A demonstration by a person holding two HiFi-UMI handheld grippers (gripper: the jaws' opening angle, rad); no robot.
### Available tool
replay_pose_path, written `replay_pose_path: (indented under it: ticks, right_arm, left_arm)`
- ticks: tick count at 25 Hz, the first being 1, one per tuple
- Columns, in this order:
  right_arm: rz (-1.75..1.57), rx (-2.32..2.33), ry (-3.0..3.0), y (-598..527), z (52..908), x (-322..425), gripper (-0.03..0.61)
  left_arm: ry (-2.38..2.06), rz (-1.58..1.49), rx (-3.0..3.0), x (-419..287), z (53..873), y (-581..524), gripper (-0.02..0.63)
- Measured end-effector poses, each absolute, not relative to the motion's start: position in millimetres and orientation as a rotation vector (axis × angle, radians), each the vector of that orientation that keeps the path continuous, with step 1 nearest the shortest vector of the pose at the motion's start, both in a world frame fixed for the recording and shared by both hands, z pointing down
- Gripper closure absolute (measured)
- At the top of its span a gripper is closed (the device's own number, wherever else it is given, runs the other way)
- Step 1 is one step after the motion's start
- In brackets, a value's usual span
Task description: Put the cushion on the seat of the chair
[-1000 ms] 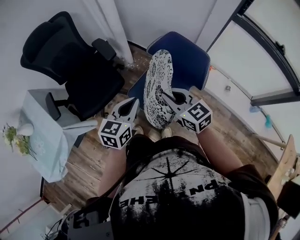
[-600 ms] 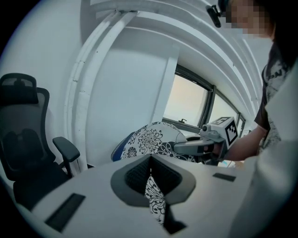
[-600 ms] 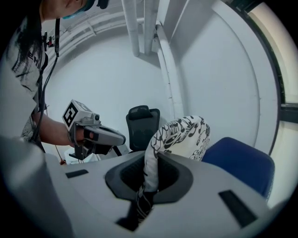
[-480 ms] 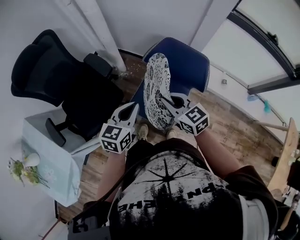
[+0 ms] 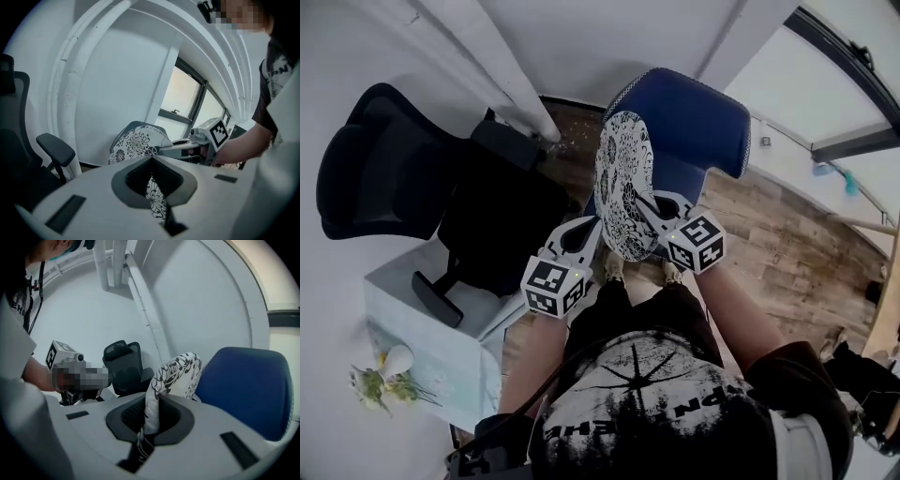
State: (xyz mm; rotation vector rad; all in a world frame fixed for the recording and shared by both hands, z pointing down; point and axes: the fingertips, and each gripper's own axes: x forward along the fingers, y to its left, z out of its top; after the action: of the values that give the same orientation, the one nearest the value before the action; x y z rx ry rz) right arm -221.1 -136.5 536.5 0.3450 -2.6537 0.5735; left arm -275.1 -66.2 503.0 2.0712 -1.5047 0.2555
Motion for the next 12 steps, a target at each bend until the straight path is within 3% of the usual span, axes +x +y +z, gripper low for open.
replay_pose_path:
  ticks: [12]
  right_arm:
    - [0.768,0.455,-2.57,-148,628,-238,0.551]
  left_arm:
    - [-1.281,0.36,2.091,-277,574,-79,0.598]
